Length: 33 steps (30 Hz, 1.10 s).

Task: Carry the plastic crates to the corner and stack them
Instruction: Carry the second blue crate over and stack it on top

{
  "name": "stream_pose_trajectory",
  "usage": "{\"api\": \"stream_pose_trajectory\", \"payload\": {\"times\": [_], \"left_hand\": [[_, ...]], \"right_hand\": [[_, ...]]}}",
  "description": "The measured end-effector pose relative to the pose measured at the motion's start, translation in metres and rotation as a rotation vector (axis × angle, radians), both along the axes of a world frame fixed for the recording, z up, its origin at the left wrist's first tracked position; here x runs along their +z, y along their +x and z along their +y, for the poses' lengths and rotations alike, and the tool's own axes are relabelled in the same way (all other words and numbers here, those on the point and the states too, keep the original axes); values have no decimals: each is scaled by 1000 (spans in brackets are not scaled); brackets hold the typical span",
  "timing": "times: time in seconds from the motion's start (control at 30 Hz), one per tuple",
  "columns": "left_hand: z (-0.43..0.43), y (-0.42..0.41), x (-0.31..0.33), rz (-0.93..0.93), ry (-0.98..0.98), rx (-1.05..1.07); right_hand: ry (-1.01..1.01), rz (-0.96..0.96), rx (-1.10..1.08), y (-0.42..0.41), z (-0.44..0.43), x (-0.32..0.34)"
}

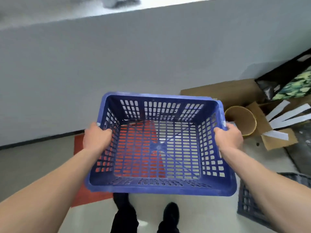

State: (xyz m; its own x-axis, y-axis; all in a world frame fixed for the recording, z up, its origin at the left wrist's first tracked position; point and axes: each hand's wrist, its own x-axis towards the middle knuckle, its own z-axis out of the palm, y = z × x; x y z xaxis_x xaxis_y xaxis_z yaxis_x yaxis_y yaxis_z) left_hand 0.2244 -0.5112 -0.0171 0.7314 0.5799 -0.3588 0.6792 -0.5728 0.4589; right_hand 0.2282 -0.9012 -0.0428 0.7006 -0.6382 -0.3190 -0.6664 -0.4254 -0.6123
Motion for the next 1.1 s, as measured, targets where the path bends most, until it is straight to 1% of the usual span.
{"api": "stream_pose_trajectory", "payload": {"times": [0.2, 0.43, 0.6, 0.8, 1.1], "left_hand": [[85, -52, 47, -131, -58, 237], [215, -123, 81, -241, -48, 419], [320, -185, 95, -261, -53, 544], [444, -263, 121, -295, -11, 663], [591, -384, 142, -285, 71, 919]], "right_hand": [[18, -79, 225, 33, 94, 54], [43, -144, 418, 41, 247, 107], [25, -189, 566, 22, 373, 138], [28, -217, 729, -11, 531, 168], [135, -250, 1012, -62, 752, 192]]}}
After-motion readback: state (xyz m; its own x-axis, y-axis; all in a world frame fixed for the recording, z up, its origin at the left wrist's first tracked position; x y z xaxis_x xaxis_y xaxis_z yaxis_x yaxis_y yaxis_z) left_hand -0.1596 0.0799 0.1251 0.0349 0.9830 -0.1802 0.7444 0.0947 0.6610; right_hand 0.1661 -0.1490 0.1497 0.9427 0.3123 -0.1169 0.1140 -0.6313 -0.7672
